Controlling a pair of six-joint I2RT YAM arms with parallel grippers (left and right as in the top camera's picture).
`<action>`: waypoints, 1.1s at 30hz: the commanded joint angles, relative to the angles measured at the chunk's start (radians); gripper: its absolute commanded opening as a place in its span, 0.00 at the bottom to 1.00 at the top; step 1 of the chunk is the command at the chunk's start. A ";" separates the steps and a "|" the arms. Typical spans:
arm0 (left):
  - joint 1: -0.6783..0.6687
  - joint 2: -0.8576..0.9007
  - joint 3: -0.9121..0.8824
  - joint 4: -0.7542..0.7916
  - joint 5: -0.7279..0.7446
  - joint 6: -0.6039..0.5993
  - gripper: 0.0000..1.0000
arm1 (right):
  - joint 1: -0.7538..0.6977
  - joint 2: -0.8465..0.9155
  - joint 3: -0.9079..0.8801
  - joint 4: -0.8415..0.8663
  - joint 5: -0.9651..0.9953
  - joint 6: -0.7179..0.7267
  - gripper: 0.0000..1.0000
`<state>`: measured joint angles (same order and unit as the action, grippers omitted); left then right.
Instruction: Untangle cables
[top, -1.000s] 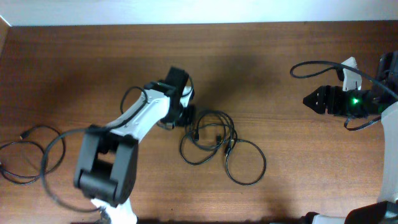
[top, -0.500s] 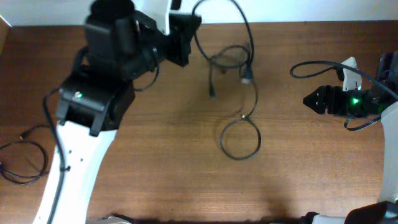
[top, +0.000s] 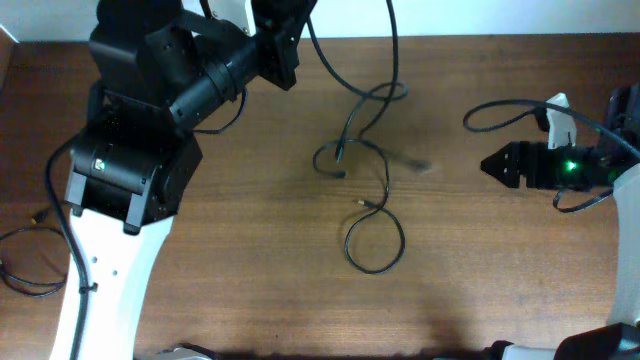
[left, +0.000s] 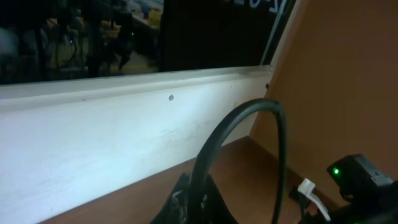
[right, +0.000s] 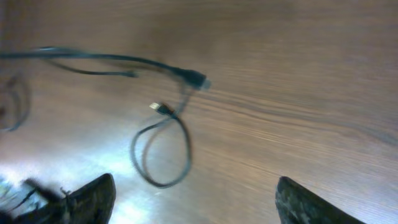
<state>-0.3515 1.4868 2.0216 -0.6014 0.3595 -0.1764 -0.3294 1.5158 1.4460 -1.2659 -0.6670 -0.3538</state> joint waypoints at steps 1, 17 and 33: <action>0.001 0.001 0.024 0.022 -0.008 0.008 0.00 | 0.048 0.002 0.012 -0.050 -0.220 -0.307 0.93; 0.031 -0.005 0.055 0.105 -0.387 0.170 0.00 | 0.205 0.003 0.012 -0.040 -0.141 -0.345 0.97; 0.396 0.085 0.055 -0.140 -0.753 0.261 0.00 | 0.205 0.003 0.012 -0.048 -0.141 -0.345 0.97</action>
<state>-0.0532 1.5234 2.0575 -0.7235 -0.3546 0.0685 -0.1272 1.5158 1.4460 -1.3090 -0.8093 -0.6884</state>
